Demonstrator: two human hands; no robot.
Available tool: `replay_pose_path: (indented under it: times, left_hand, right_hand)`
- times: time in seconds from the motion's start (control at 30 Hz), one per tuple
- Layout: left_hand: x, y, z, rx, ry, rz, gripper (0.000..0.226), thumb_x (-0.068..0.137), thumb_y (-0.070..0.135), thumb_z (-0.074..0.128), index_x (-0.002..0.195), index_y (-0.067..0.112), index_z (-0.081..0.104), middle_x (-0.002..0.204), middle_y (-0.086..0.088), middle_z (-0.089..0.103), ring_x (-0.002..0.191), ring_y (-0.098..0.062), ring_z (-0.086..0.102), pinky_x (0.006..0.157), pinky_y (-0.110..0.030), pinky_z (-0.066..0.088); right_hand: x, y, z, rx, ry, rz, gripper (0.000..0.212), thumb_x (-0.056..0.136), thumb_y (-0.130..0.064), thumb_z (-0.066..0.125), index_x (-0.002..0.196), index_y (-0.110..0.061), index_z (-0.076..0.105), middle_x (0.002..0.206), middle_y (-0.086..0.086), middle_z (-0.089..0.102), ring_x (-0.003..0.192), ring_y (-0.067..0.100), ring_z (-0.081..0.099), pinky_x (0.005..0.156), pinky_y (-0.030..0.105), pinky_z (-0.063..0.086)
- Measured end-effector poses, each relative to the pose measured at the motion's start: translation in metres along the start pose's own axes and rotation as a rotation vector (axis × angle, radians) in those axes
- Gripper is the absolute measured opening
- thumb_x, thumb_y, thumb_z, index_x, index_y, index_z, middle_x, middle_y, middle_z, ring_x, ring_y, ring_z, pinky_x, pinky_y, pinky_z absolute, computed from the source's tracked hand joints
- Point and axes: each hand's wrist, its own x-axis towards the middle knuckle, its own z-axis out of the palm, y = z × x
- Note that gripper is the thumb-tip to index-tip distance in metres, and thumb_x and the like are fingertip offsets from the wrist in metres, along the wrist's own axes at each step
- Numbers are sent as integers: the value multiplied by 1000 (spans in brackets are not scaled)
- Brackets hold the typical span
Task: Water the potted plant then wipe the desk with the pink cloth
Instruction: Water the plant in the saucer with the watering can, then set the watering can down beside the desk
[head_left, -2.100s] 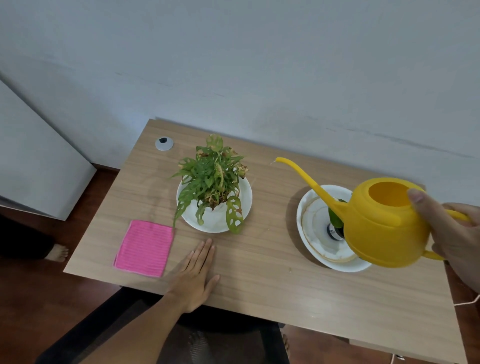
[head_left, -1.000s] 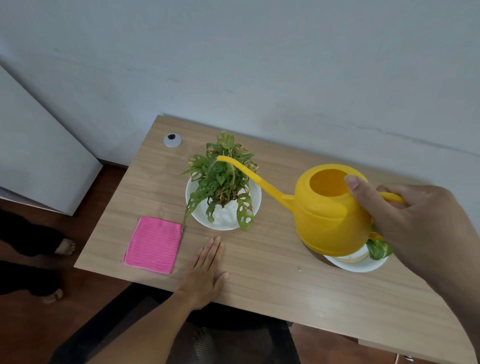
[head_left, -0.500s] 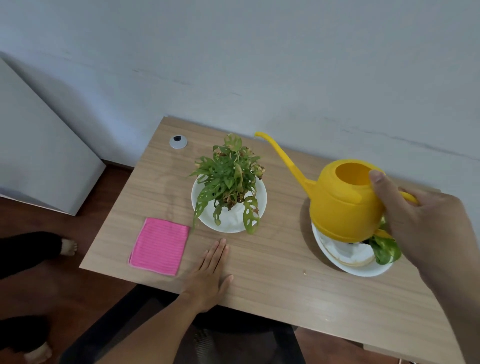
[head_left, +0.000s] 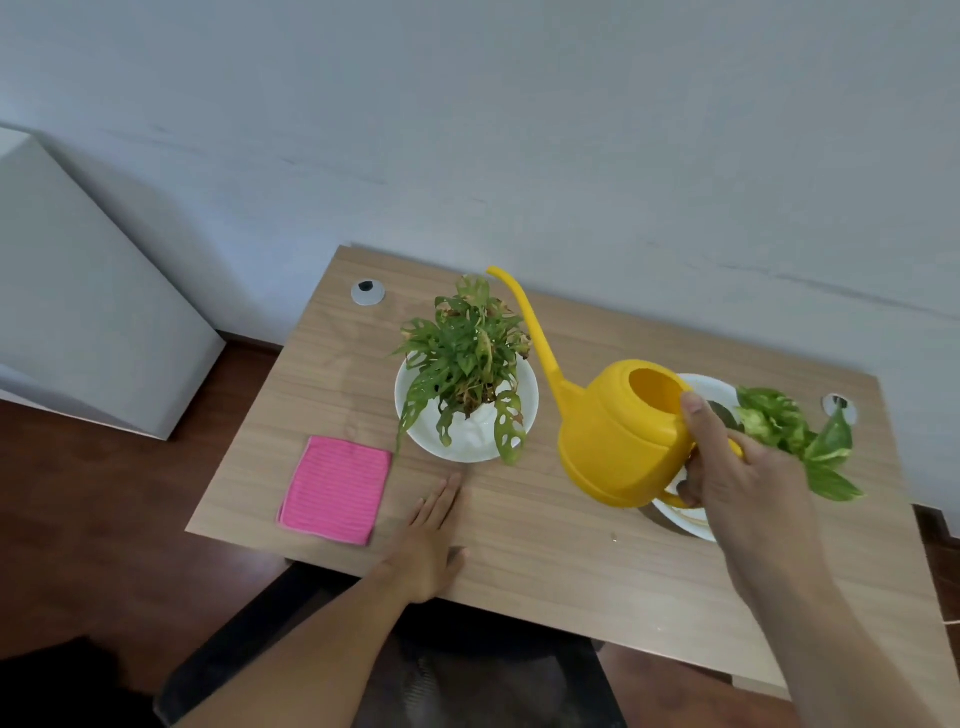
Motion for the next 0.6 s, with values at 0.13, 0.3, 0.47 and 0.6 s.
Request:
replay_pose_path:
  times: [0.13,0.3,0.47,0.6]
  left_hand:
    - [-7,12,-28,-120,-26,-25,85,114,34,47,177,10,-6,184,-3,-26,174,-21,-8,141,-38,12]
    - [-18,41,-65,-279,25,-31,64,112,45,46,169,15,38,174,-12,42,155,-33,51,126,-43,45]
    - [-32,103,-109,-424,189,133,54,115,39,52,165,20,47,170,4,50,159,-15,44,132,-34,35]
    - [-40,158,-126,-550,235,268,59,108,34,62,164,30,46,165,19,51,154,3,45,127,-37,44]
  right_hand:
    - [-14,20,-1,130,1,48,84,99,-63,68,69,12,47,59,25,45,66,24,48,68,37,43]
    - [-29,39,-10,186,34,94,66,106,-60,65,63,-14,44,50,-7,44,58,17,42,72,48,46]
    - [-36,66,-25,184,14,127,85,103,-74,60,74,5,53,59,0,55,71,25,53,76,55,57]
    - [-45,82,-44,213,40,106,80,107,-72,57,75,2,61,63,13,59,71,23,57,76,43,51]
